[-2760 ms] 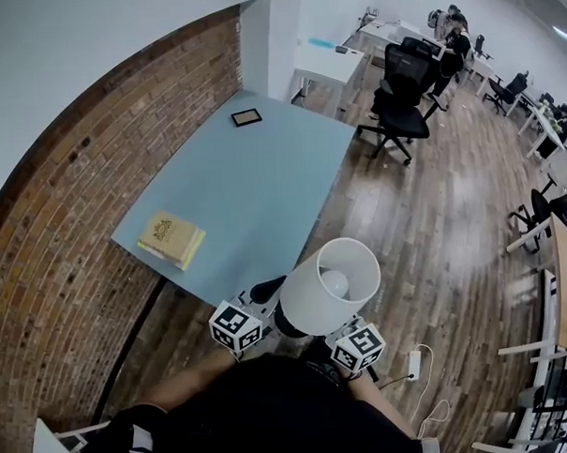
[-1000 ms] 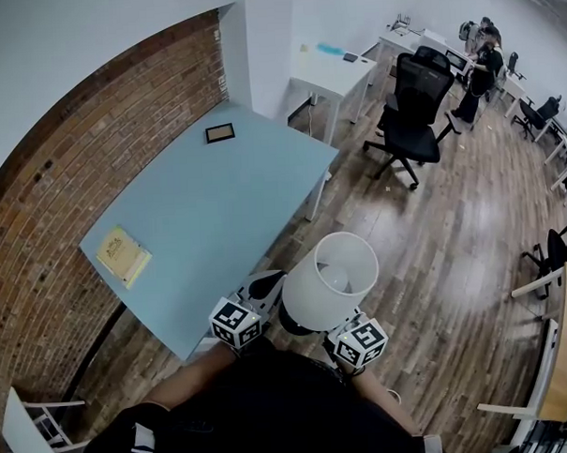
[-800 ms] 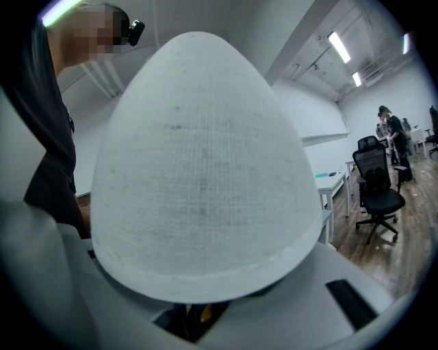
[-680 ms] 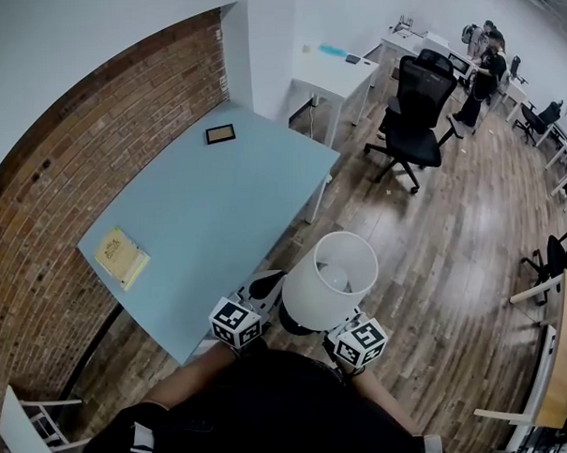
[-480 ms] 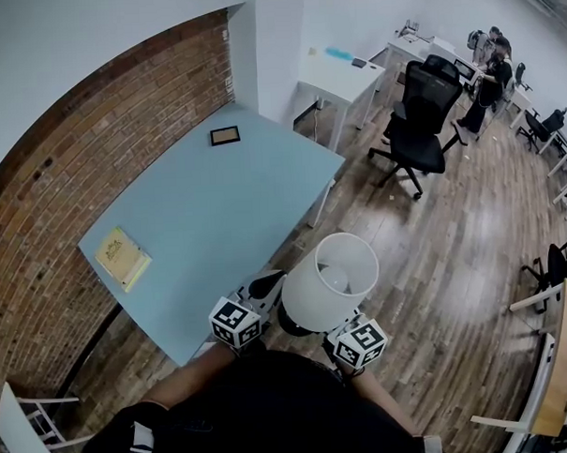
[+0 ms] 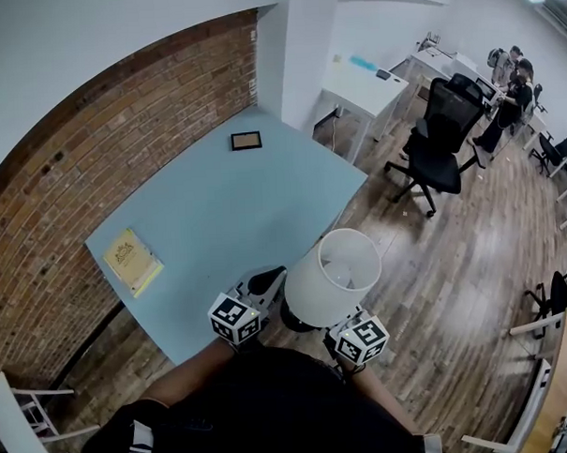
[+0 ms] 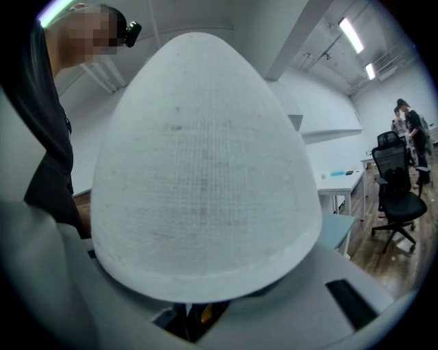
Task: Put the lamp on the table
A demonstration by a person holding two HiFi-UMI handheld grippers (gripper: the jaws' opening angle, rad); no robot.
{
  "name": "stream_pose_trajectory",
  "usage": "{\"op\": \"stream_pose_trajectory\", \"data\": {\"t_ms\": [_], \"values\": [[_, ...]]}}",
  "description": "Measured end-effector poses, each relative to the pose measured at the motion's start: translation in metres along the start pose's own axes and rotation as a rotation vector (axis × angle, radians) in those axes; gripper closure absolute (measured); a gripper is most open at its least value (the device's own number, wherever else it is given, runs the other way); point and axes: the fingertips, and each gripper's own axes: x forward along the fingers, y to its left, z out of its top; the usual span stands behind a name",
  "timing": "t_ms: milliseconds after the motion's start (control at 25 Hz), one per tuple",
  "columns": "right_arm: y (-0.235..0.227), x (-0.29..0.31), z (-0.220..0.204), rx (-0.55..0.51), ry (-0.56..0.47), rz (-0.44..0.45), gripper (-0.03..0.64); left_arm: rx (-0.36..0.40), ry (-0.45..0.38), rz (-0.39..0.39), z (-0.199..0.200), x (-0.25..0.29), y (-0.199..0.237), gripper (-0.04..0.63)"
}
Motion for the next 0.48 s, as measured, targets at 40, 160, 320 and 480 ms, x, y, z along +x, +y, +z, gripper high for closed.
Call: {"op": "stream_pose_trajectory", "data": {"t_ms": [40,160,320,480], "values": [[0.0,0.013,0.004,-0.002,0.001,0.008,0.499,0.004,-0.008,0.011,0.007,-0.003,0.012,0.586],[0.007,0.051,0.014,-0.008,0.007,0.042,0.499,0.009,-0.025,0.052,0.023,-0.019,0.047,0.586],[0.027,0.103,0.022,-0.025,0.016,0.109,0.499,0.01,-0.037,0.112,0.036,-0.052,0.09,0.586],[0.052,0.148,0.023,-0.047,0.035,0.187,0.499,0.01,-0.062,0.201,0.045,-0.092,0.126,0.586]]}}
